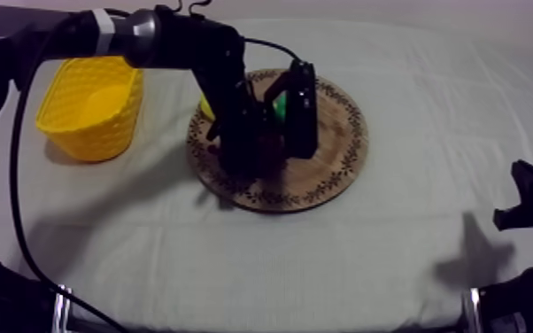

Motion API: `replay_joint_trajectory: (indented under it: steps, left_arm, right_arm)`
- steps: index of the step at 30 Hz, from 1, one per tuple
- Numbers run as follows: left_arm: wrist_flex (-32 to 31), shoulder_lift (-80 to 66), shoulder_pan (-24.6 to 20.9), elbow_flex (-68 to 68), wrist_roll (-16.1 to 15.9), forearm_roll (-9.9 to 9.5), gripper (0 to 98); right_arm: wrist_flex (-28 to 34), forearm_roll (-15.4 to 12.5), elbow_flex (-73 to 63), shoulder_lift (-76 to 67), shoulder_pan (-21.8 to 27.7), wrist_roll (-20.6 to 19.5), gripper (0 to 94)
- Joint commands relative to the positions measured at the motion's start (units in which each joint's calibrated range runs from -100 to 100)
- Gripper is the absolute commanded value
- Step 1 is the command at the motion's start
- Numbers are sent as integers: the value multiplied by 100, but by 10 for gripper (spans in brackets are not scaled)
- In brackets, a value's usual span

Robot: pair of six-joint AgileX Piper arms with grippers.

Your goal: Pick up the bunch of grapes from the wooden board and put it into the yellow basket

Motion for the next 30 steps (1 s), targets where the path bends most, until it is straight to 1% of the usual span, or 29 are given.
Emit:
replay_joint_trajectory:
  steps: [1, 5, 13, 30]
  left_arm:
    - [-86, -70, 6, 92, 9, 1, 432]
    - [-218, -278, 21, 286, 63, -12, 431]
    - [-20, -897, 75, 527, 229, 2, 407]
    - [37, -2921, 672, 1731, 528, -22, 405]
  right_arm:
    - [2, -1, -1, 2, 0, 8, 3]
    - [2, -1, -1, 2, 0, 8, 3]
    - [2, -1, -1, 2, 0, 8, 3]
    - [2, -1, -1, 2, 0, 8, 3]
